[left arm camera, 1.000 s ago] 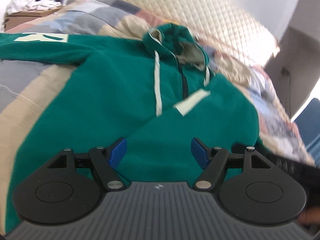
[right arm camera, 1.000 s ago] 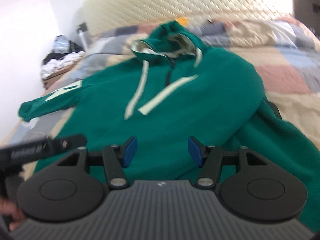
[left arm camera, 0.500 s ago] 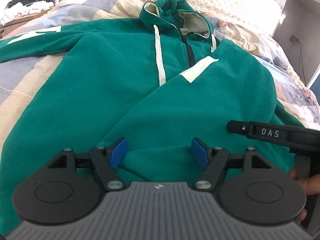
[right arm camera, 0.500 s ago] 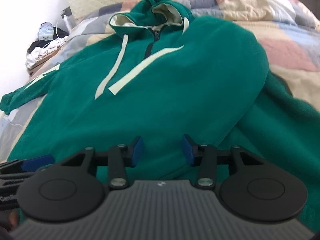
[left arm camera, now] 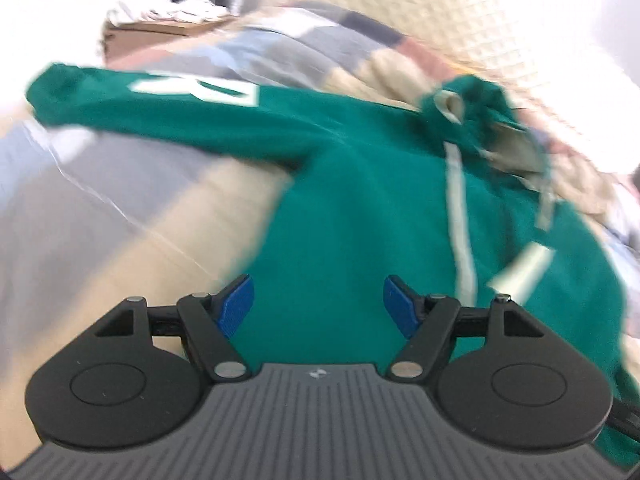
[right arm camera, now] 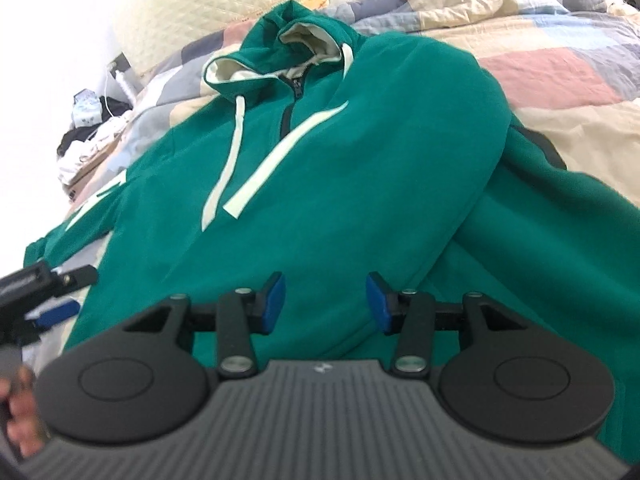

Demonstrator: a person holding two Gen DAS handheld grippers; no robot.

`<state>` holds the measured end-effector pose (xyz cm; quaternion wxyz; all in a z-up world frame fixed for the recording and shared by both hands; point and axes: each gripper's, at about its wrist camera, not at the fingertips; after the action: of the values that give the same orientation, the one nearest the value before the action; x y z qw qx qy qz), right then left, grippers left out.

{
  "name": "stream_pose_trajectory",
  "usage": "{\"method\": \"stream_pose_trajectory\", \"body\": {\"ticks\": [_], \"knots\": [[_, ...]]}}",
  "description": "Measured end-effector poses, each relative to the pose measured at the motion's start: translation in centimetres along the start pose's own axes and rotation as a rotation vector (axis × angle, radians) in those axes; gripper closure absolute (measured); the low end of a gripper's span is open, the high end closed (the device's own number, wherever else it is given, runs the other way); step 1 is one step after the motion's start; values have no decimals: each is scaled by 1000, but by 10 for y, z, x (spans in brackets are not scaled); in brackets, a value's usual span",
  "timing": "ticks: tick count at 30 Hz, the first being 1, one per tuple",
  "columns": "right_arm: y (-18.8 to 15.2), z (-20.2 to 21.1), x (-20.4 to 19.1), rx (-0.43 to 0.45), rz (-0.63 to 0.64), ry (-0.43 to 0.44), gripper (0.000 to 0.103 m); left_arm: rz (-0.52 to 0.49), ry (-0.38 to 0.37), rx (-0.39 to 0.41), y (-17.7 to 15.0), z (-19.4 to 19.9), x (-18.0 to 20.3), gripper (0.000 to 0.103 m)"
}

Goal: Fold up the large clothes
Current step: 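Grasp the printed sleeve cuff with the left gripper and fold it across the body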

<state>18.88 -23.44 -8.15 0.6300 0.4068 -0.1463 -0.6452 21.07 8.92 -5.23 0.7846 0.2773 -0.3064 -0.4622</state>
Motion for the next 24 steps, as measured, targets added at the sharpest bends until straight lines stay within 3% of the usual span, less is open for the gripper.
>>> {"method": "stream_pose_trajectory", "body": {"ticks": [2, 5, 10, 13, 18, 24], "knots": [[1, 2, -1, 21, 10, -8, 55, 35, 34, -2, 25, -14, -21, 27], [1, 2, -2, 43, 31, -10, 55, 98, 84, 56, 59, -31, -67, 27], [2, -7, -4, 37, 43, -6, 55, 262, 2, 122, 100, -49, -157, 21], [5, -7, -7, 85, 48, 12, 55, 395, -7, 125, 112, -62, -201, 20], [11, -22, -16, 112, 94, -38, 55, 636, 23, 111, 114, -97, -263, 20], [15, -43, -24, 103, 129, -82, 55, 764, 86, 241, 135, -122, -312, 21]]}}
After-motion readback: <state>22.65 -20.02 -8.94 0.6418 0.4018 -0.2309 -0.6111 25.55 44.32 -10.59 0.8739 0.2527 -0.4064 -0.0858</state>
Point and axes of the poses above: each gripper's, at about its wrist camera, not at the fingertips, and z roughly against the way its jaws point, x to its right, y to its top, and after that the axes turned 1 degree about x, right-handed
